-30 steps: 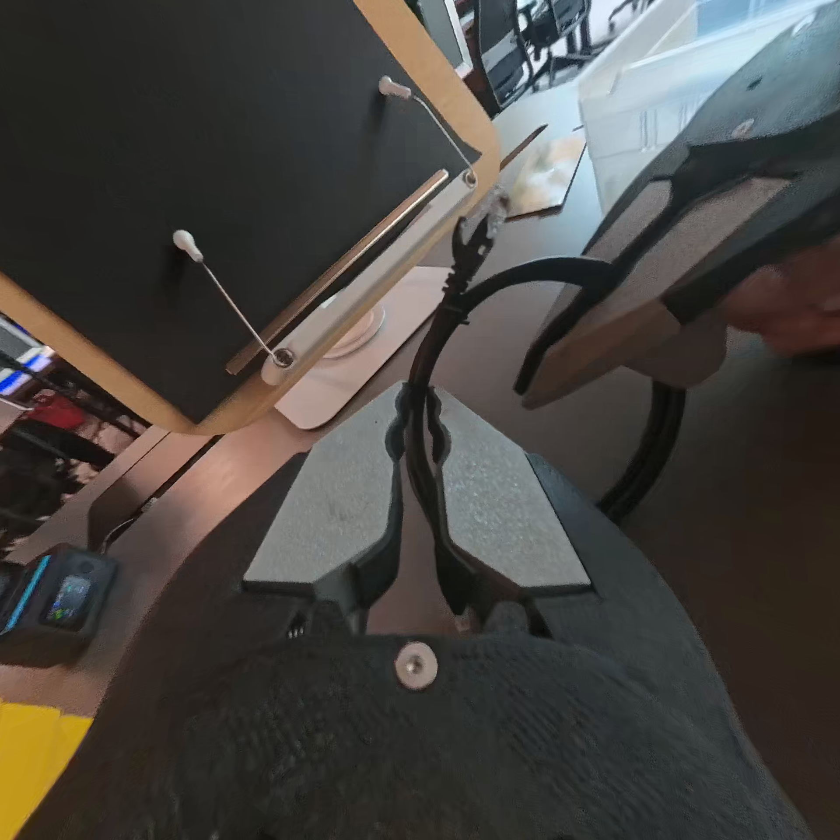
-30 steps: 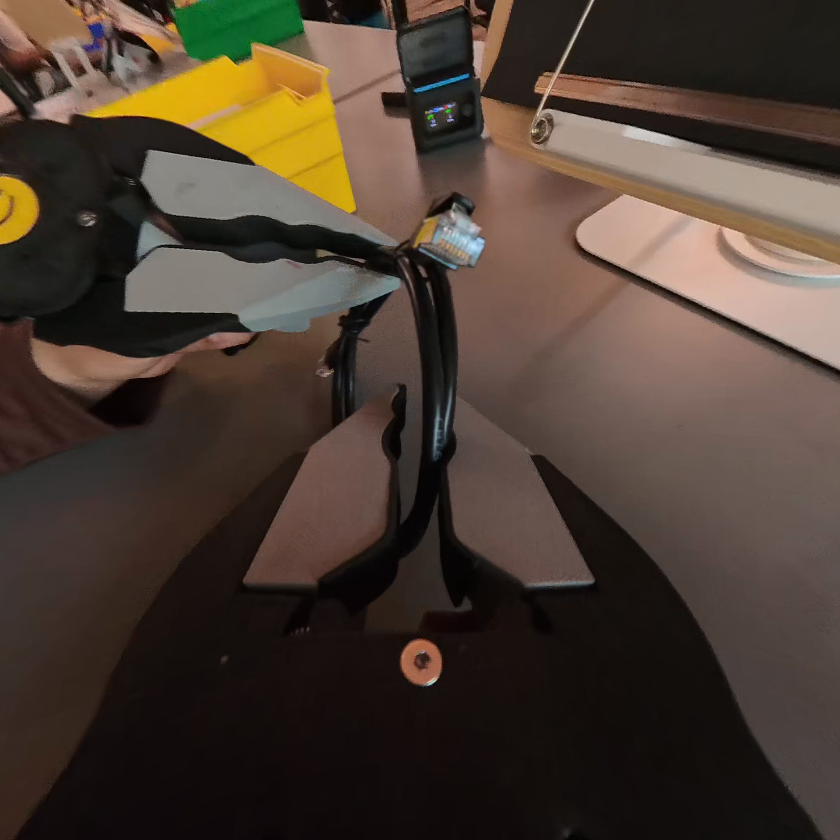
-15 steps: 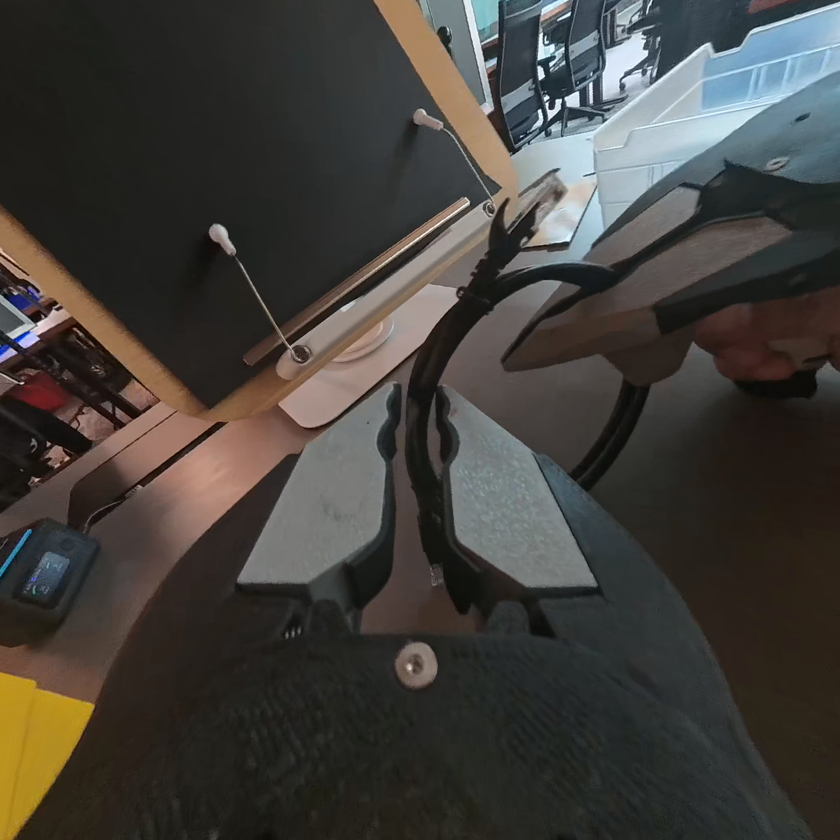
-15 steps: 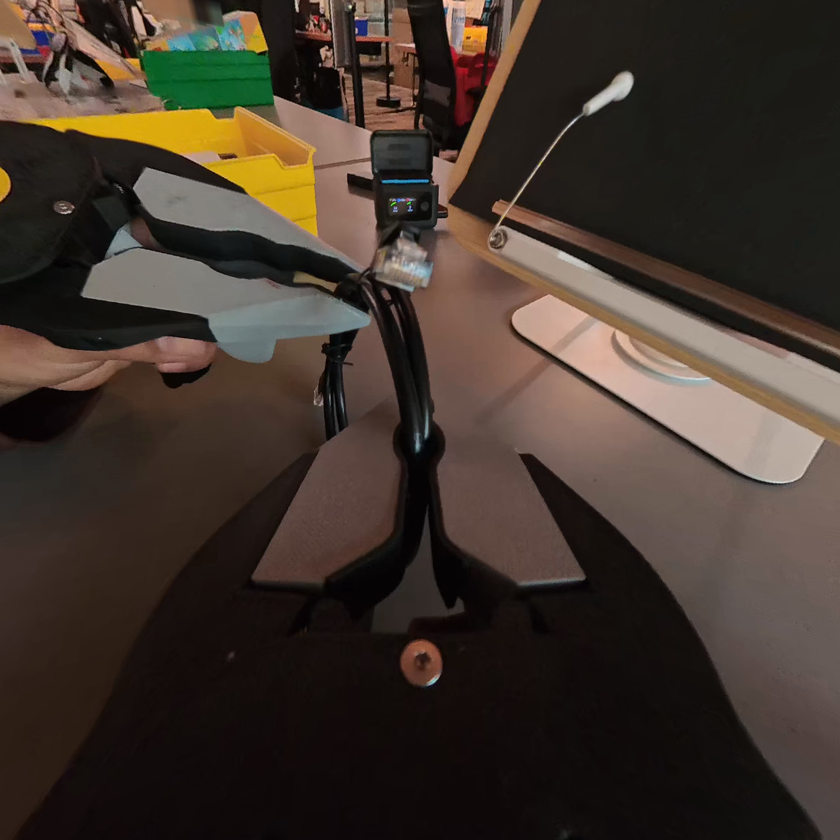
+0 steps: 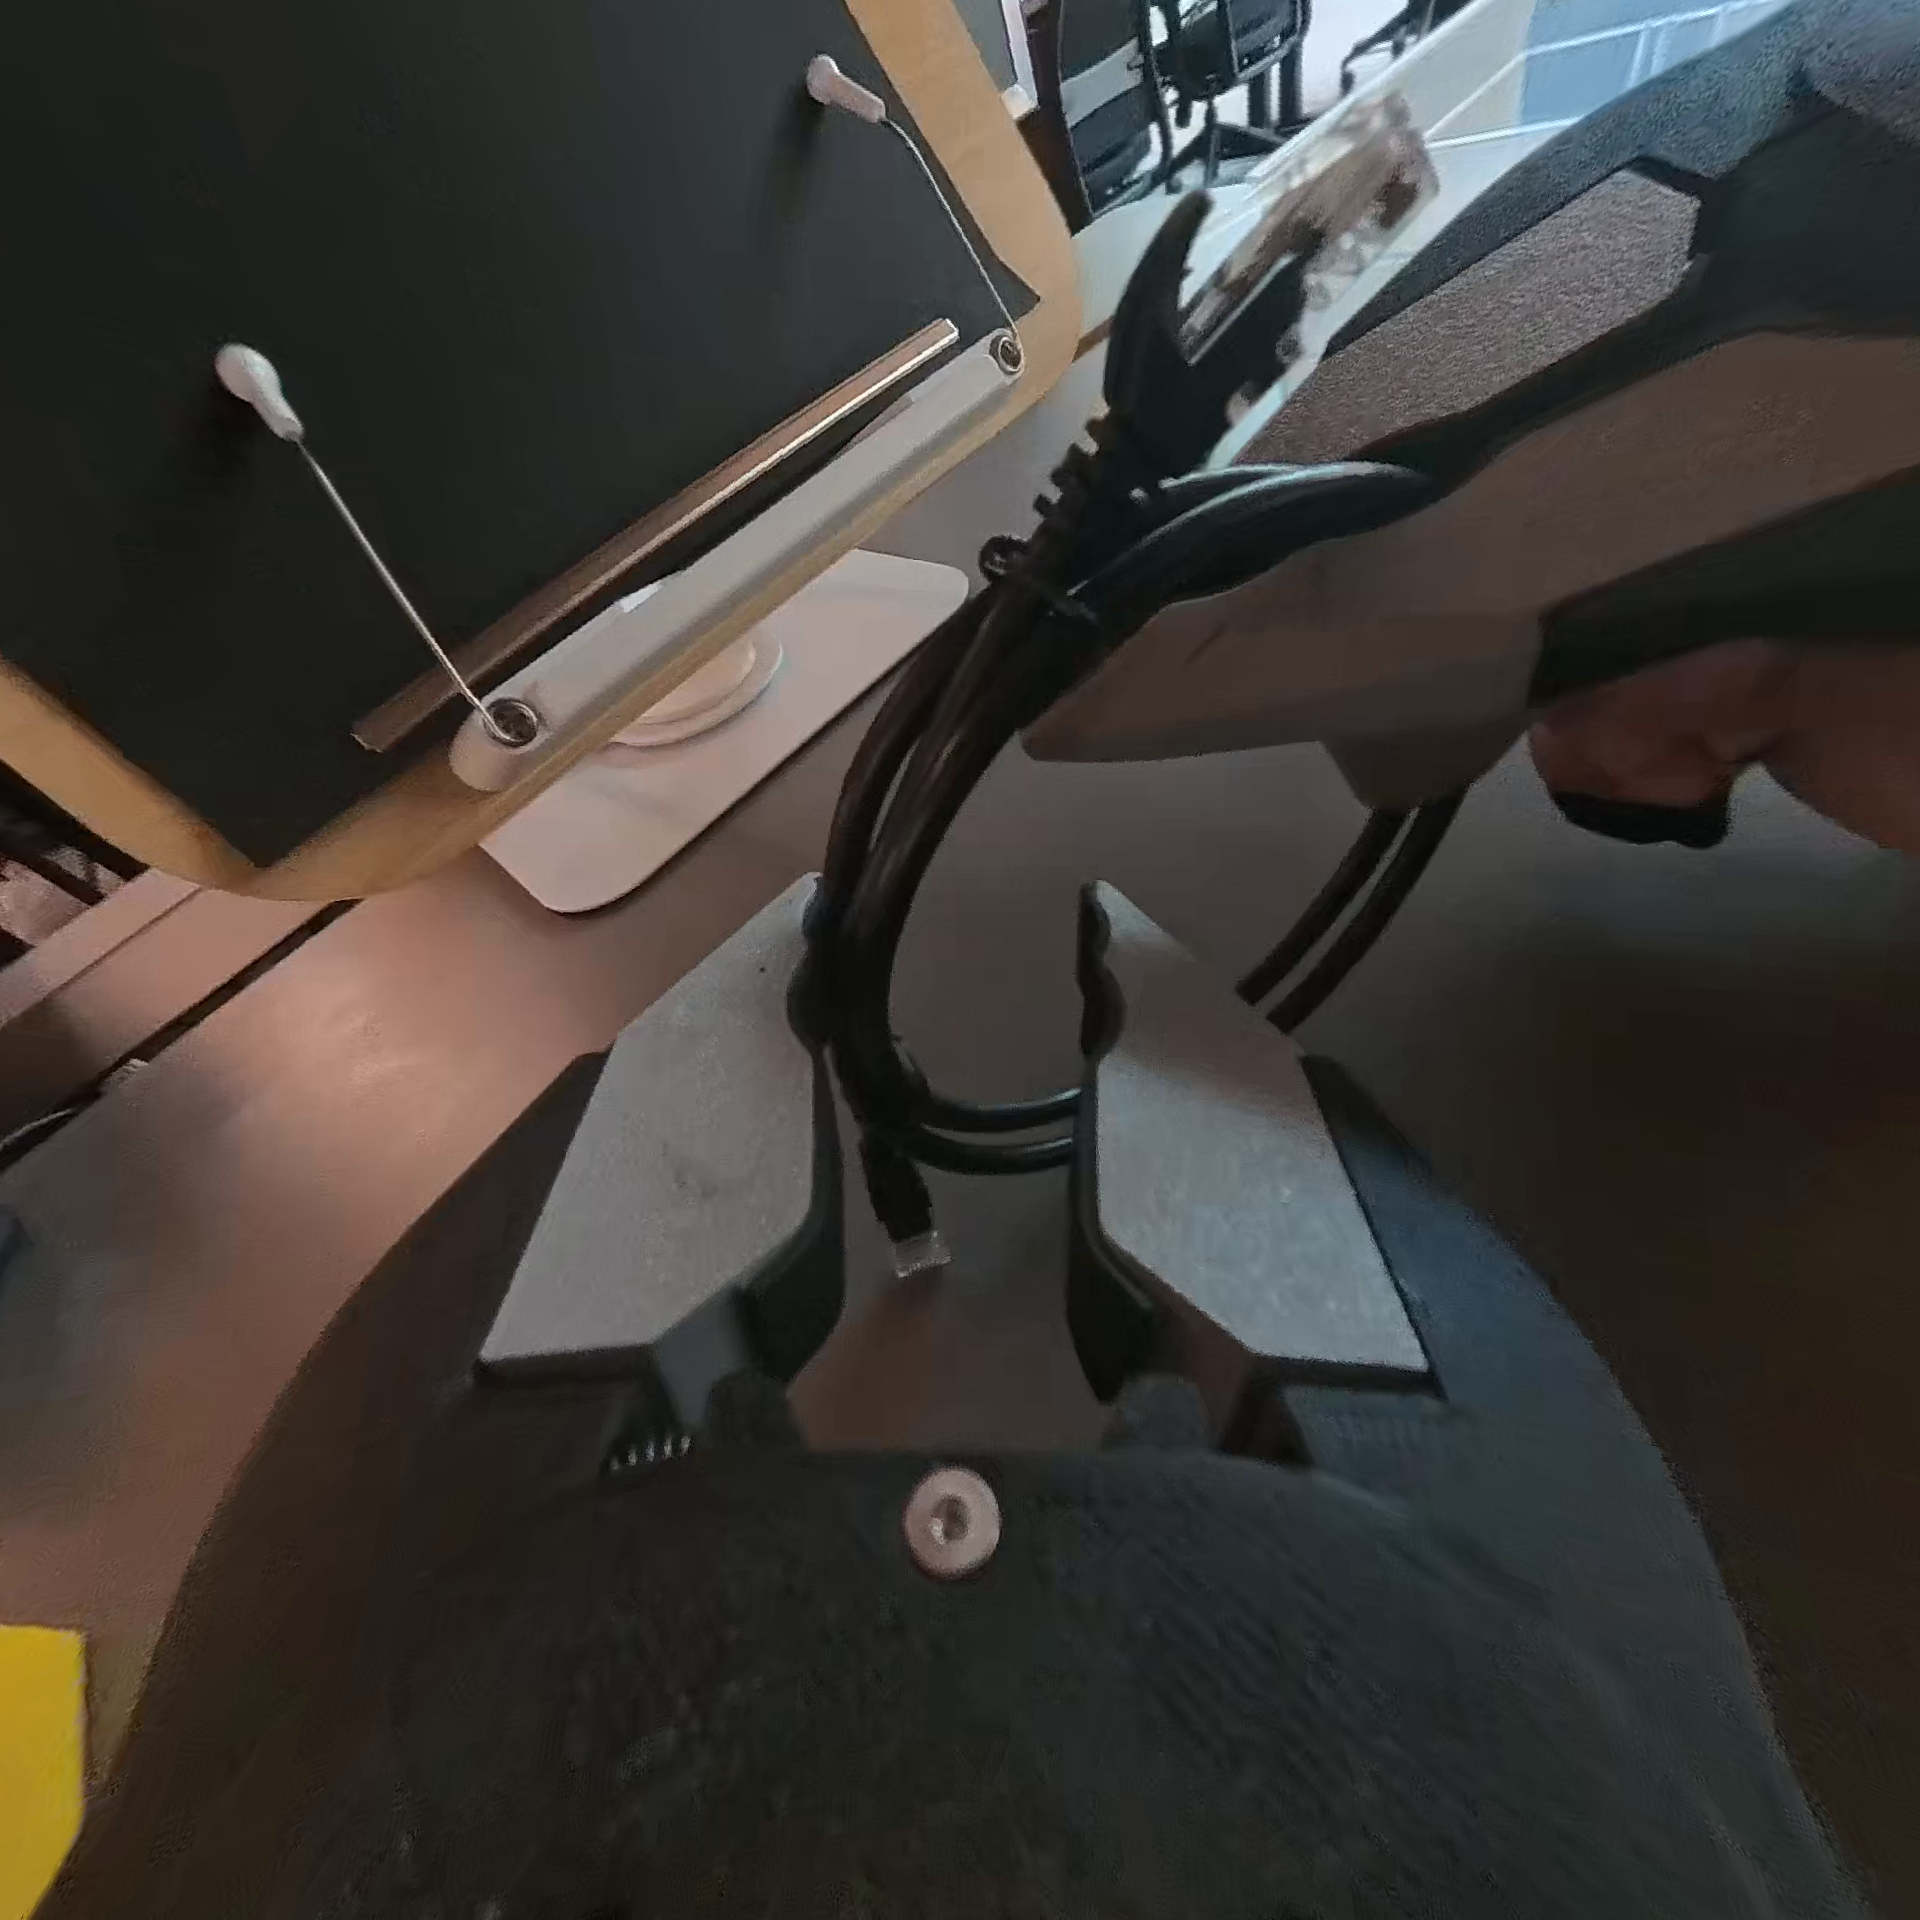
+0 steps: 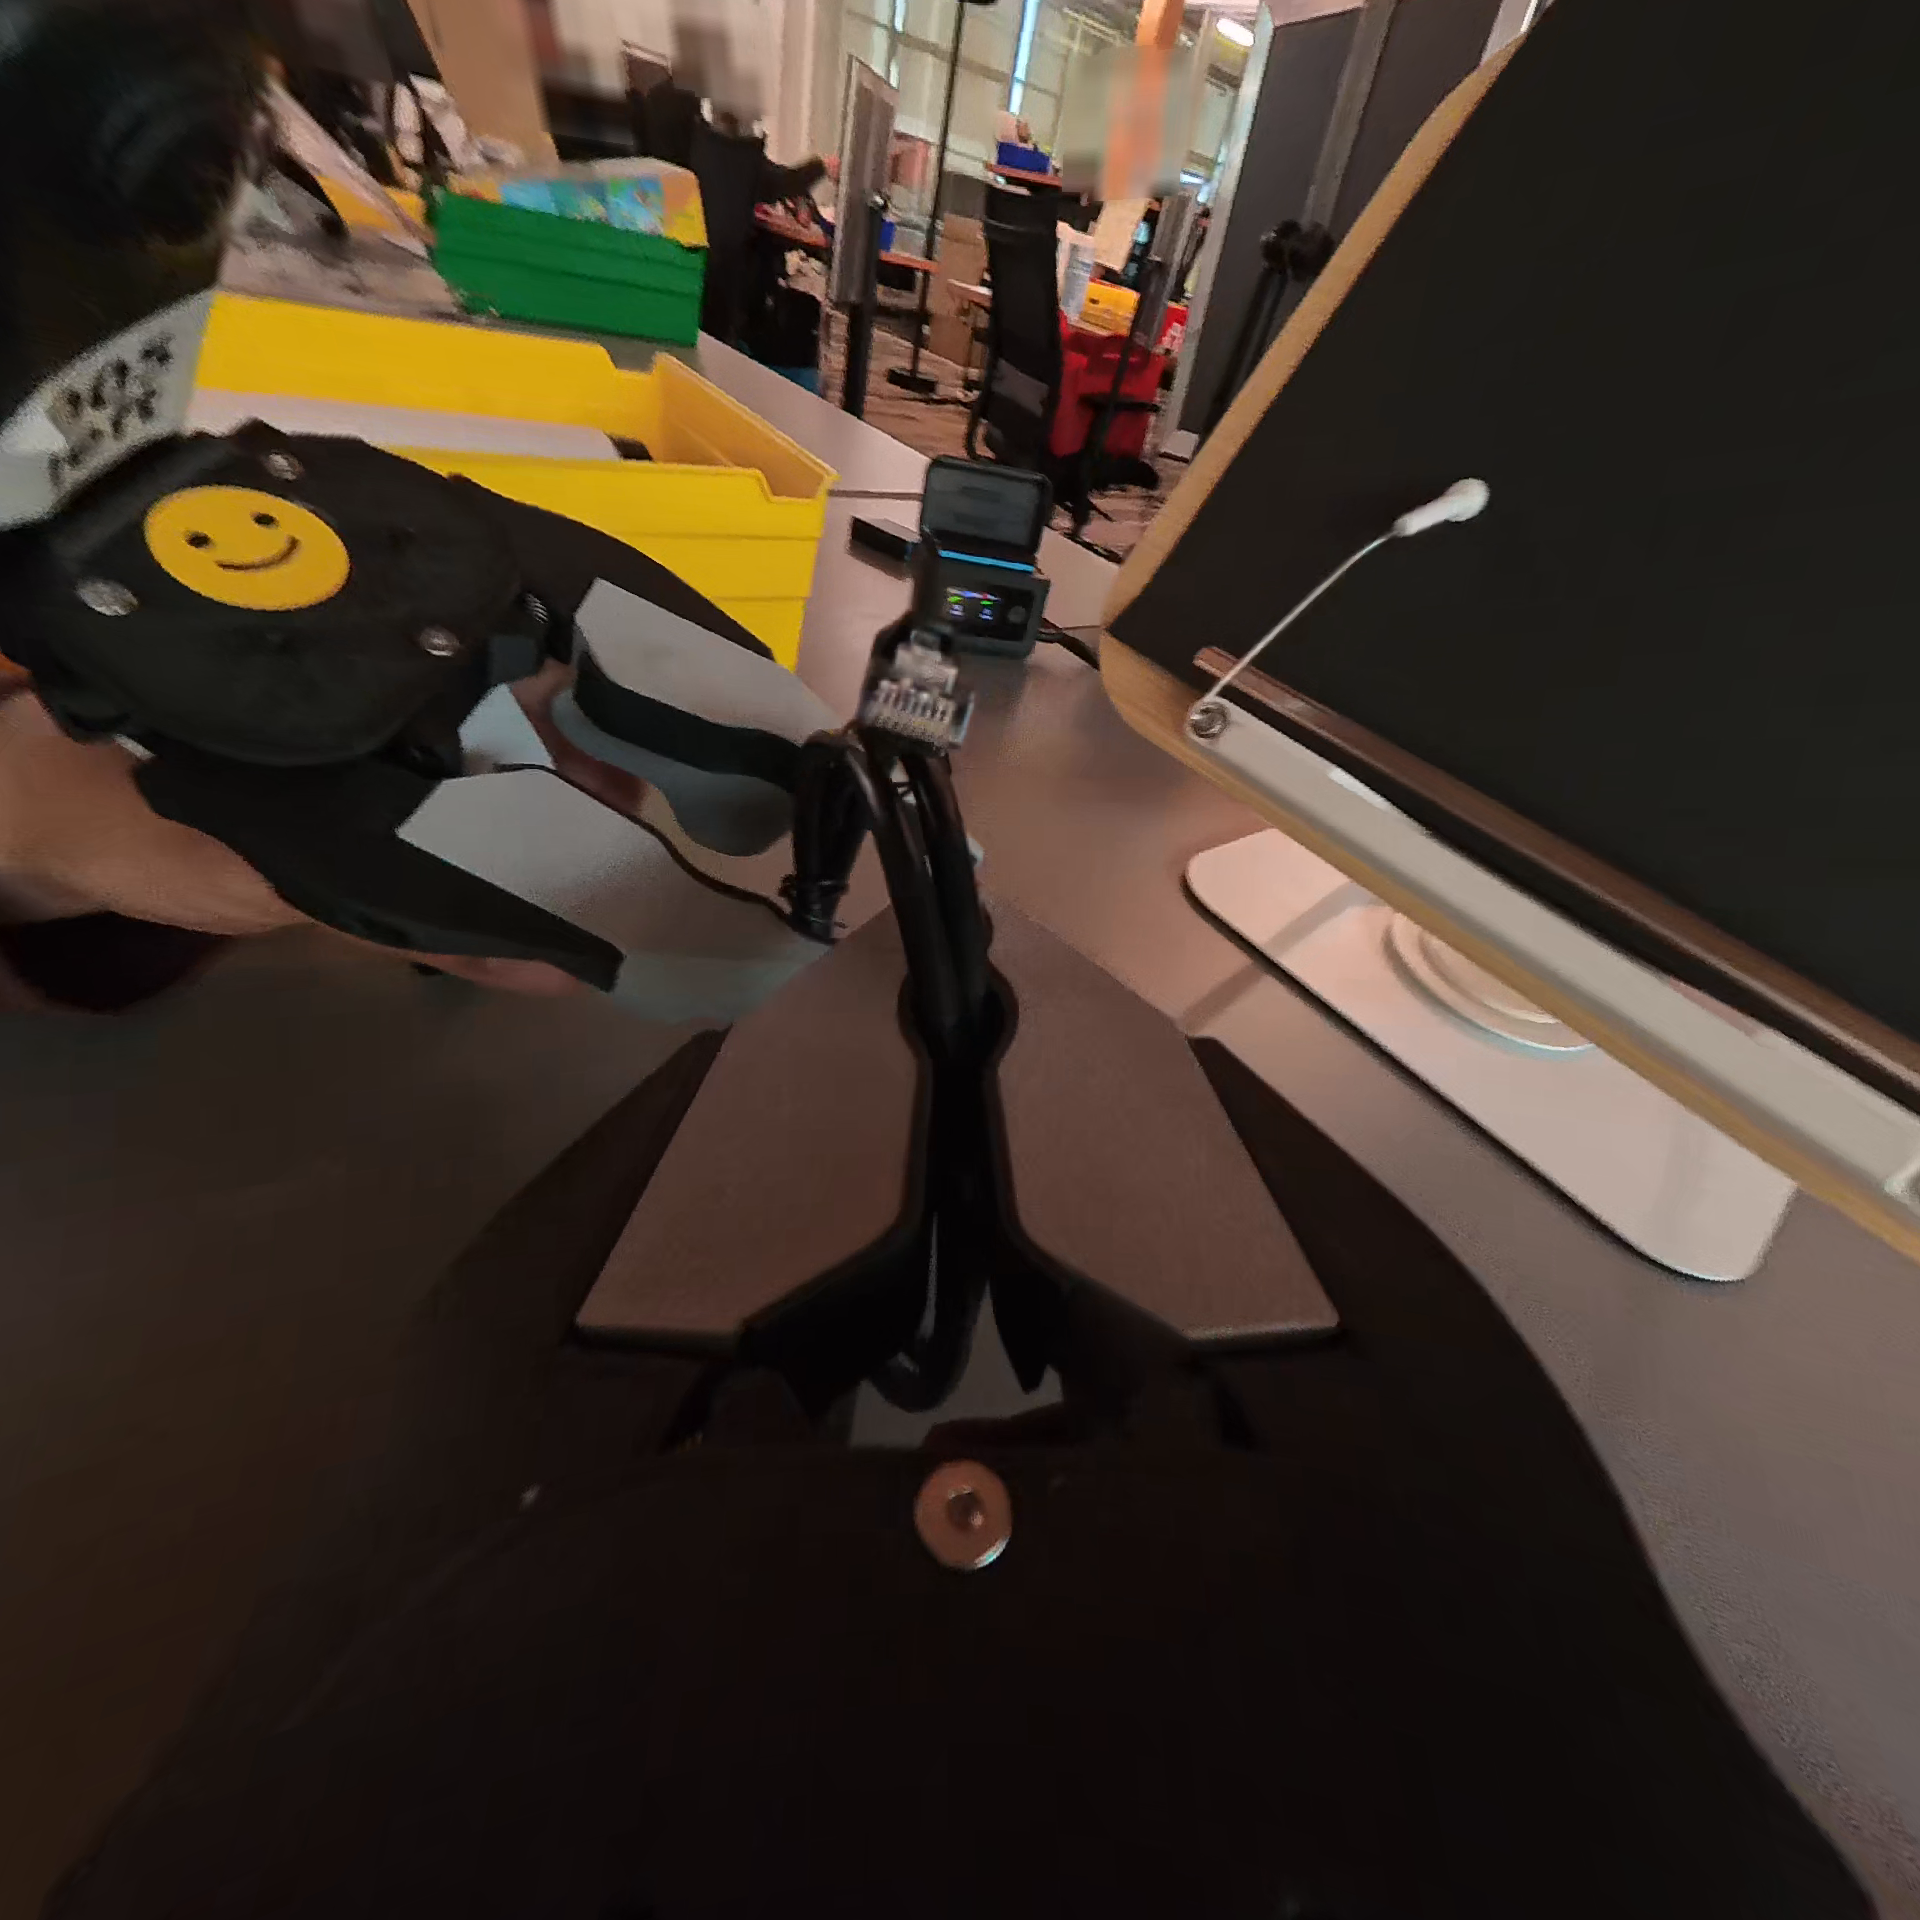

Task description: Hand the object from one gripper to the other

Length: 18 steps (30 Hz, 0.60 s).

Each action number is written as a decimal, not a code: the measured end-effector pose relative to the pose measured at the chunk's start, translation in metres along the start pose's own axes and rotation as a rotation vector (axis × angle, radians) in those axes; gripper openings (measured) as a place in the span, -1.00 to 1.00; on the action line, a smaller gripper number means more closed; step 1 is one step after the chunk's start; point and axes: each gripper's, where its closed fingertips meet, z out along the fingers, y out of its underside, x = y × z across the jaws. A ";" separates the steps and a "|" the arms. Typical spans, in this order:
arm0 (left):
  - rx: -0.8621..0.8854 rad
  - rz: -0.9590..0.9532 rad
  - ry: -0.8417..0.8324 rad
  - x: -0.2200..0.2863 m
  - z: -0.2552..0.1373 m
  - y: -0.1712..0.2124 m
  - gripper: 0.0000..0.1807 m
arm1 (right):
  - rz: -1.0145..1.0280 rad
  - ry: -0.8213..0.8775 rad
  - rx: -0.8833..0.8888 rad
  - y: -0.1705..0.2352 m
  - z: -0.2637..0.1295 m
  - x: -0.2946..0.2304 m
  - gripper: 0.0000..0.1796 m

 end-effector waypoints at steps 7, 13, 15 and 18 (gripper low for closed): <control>0.075 0.060 -0.002 -0.005 -0.017 -0.004 -0.92 | 0.219 -0.247 0.010 0.005 -0.005 -0.031 -1.00; 0.139 0.046 0.071 0.006 -0.028 -0.007 -0.96 | 0.316 -0.355 0.019 0.002 -0.014 -0.048 -1.00; 0.170 0.030 0.089 0.005 -0.029 -0.011 -0.96 | 0.439 -0.407 0.083 -0.009 -0.017 -0.057 -1.00; 0.204 -0.023 0.093 0.001 -0.030 -0.016 -0.97 | 0.490 -0.461 0.108 -0.012 -0.016 -0.060 -0.99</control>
